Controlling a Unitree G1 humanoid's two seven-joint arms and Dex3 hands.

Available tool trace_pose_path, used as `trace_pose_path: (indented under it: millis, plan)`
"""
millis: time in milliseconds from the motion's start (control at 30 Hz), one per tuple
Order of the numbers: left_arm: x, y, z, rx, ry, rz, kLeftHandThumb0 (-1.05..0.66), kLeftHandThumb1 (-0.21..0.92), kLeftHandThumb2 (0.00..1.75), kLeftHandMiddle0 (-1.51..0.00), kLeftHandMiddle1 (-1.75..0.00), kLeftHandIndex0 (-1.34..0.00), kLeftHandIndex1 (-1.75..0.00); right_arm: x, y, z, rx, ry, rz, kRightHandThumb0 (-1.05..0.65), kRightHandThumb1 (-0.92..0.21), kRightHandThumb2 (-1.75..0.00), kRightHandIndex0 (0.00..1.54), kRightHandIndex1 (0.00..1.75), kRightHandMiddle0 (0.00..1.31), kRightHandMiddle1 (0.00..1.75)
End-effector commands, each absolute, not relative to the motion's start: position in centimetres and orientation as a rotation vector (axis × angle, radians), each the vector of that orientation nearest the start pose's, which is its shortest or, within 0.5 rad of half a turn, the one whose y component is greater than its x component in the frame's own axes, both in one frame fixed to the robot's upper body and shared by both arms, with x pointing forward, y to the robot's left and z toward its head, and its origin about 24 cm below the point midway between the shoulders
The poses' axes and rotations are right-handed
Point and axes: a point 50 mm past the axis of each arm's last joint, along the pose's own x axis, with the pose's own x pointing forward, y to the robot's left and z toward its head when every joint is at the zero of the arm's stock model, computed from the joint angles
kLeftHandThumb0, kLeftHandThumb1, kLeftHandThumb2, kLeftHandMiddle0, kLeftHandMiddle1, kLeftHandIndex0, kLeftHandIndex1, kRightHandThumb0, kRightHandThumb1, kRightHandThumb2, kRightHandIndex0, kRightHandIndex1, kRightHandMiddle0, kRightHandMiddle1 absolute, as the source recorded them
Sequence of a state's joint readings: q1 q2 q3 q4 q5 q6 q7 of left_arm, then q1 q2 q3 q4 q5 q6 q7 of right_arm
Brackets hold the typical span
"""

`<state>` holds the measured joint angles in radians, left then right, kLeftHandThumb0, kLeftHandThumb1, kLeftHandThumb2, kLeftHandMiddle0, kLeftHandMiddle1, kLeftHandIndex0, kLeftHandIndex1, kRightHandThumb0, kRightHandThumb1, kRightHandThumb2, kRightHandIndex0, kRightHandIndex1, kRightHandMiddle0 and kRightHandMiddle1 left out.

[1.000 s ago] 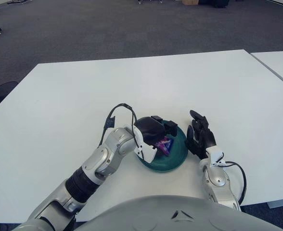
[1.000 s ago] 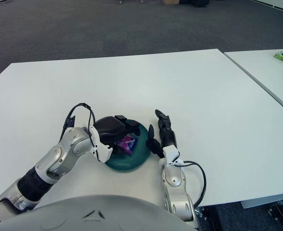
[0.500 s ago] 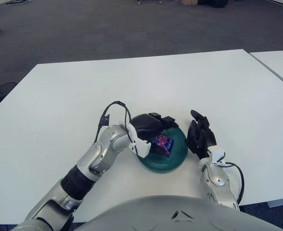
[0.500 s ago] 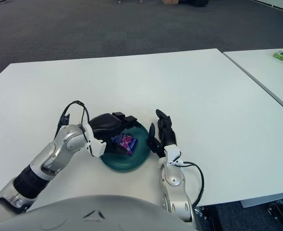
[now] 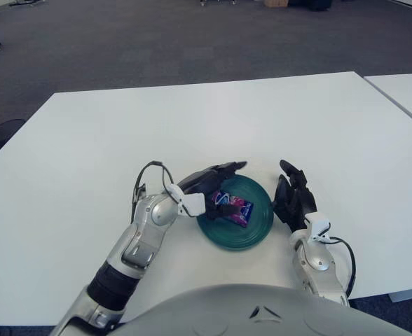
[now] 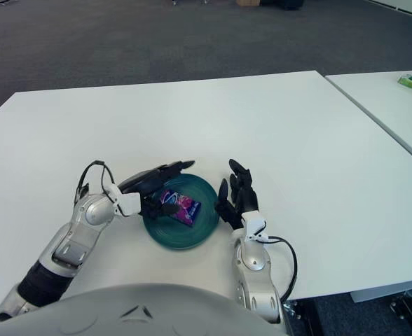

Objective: Put the gum into the plate.

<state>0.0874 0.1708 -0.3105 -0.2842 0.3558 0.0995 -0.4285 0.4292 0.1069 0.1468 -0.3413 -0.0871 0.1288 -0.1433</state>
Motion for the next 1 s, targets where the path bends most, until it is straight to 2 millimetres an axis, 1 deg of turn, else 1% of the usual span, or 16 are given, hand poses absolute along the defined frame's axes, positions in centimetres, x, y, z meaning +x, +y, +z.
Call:
trace_pose_path:
  millis: [0, 67, 133, 200, 267, 367, 433, 600, 800, 967]
  plan:
    - [22.1, 10.7, 4.5, 0.242, 0.047, -0.46, -1.05, 0.92, 0.69, 0.0, 0.0, 0.0, 0.0, 16.6, -13.1, 1.6, 0.036, 0.249, -0.168, -0.66, -0.92, -0.88, 0.29, 0.02, 0.0, 0.56]
    - [22.3, 11.4, 3.6, 0.094, 0.077, -0.361, -1.05, 0.92, 0.77, 0.0, 0.0, 0.0, 0.0, 16.5, -13.1, 1.6, 0.023, 0.25, -0.164, -0.67, -0.92, -0.88, 0.3, 0.02, 0.0, 0.56]
    - [22.2, 11.7, 3.2, 0.024, 0.08, -0.305, -1.05, 0.92, 0.81, 0.0, 0.0, 0.0, 0.0, 16.5, -13.2, 1.5, 0.017, 0.251, -0.163, -0.68, -0.92, -0.88, 0.3, 0.02, 0.0, 0.55]
    - [21.8, 12.3, 2.7, -0.046, 0.077, -0.235, -1.05, 0.92, 0.85, 0.0, 0.0, 0.0, 0.0, 16.4, -13.2, 1.5, 0.018, 0.253, -0.164, -0.68, -0.92, -0.89, 0.3, 0.02, 0.0, 0.55]
    - [21.3, 12.7, 2.3, -0.09, 0.081, -0.191, -1.05, 0.92, 0.89, 0.0, 0.0, -0.01, -0.01, 16.4, -13.3, 1.5, 0.021, 0.255, -0.165, -0.67, -0.92, -0.89, 0.31, 0.02, 0.0, 0.55]
    - [19.6, 12.9, 2.0, -0.256, 0.128, -0.11, -1.05, 0.92, 0.93, 0.0, 0.0, -0.03, -0.02, 16.3, -13.4, 1.5, 0.039, 0.259, -0.165, -0.67, -0.92, -0.9, 0.31, 0.02, 0.0, 0.55]
    - [19.1, 13.0, 1.9, -0.31, 0.144, -0.076, -1.05, 0.92, 0.95, 0.0, 0.0, -0.03, -0.02, 16.2, -13.4, 1.6, 0.038, 0.26, -0.163, -0.66, -0.92, -0.9, 0.31, 0.02, 0.0, 0.55]
    - [18.1, 13.3, 1.4, -0.331, 0.187, -0.005, -1.05, 0.92, 0.98, -0.01, 0.0, -0.03, -0.02, 16.1, -13.5, 1.7, 0.035, 0.263, -0.155, -0.67, -0.92, -0.91, 0.32, 0.02, 0.0, 0.55]
    - [16.8, 14.1, -0.4, -0.266, 0.24, 0.03, -1.05, 0.92, 0.99, -0.01, 0.0, -0.04, -0.03, 15.9, -13.7, 1.7, 0.048, 0.268, -0.157, -0.67, -0.92, -0.91, 0.33, 0.01, 0.0, 0.56]
    - [16.4, 13.7, -0.5, -0.24, 0.23, 0.04, -1.05, 0.92, 1.0, 0.0, 0.0, -0.04, -0.03, 15.8, -13.9, 1.6, 0.055, 0.272, -0.158, -0.67, -0.92, -0.91, 0.34, 0.02, 0.01, 0.57]
